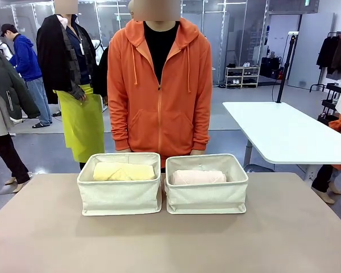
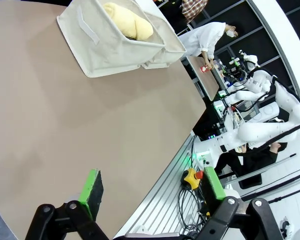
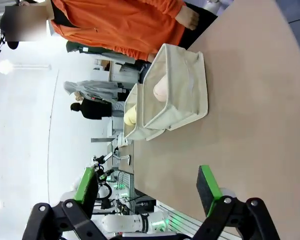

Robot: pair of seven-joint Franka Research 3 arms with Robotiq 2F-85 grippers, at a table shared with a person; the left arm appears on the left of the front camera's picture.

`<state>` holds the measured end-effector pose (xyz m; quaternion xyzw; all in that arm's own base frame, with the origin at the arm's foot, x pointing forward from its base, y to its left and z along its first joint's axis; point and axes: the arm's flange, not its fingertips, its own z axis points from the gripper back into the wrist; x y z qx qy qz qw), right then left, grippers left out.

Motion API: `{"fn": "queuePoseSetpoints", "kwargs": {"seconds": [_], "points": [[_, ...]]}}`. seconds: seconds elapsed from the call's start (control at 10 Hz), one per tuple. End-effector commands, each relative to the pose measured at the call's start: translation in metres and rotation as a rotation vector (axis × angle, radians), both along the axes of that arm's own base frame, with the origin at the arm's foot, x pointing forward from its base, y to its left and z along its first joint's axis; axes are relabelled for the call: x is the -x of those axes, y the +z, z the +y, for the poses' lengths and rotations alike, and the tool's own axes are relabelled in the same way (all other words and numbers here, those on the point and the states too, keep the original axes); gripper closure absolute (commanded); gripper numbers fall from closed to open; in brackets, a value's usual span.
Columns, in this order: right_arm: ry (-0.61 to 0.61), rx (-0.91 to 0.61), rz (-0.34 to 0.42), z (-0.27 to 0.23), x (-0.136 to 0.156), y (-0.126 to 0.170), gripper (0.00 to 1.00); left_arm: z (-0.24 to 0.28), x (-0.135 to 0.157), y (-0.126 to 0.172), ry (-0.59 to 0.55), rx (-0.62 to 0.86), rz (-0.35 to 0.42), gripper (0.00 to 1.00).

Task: Divide the towels into two baskets.
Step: Pick up one hotel-folded towel from the bottom of the table and place it in the Fabric basket indicated by the person.

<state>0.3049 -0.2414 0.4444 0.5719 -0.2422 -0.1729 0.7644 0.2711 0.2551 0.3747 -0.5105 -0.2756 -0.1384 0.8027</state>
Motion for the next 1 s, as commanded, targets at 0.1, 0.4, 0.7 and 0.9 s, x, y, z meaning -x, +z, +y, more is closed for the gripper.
{"fn": "queuePoseSetpoints", "kwargs": {"seconds": [0.1, 0.4, 0.7, 0.9], "points": [[0.045, 0.011, -0.008, 0.0073, -0.0077, 0.0048, 0.00, 0.0014, 0.0049, 0.0035, -0.003, -0.001, 0.003, 0.00], [0.045, 0.011, -0.008, 0.0073, -0.0077, 0.0048, 0.00, 0.0014, 0.0049, 0.0035, -0.003, -0.001, 0.003, 0.00], [0.045, 0.011, -0.008, 0.0073, -0.0077, 0.0048, 0.00, 0.0014, 0.0049, 0.0035, -0.003, -0.001, 0.003, 0.00], [0.045, 0.011, -0.008, 0.0073, -0.0077, 0.0048, 0.00, 0.0014, 0.0049, 0.0035, -0.003, -0.001, 0.003, 0.00]]}}
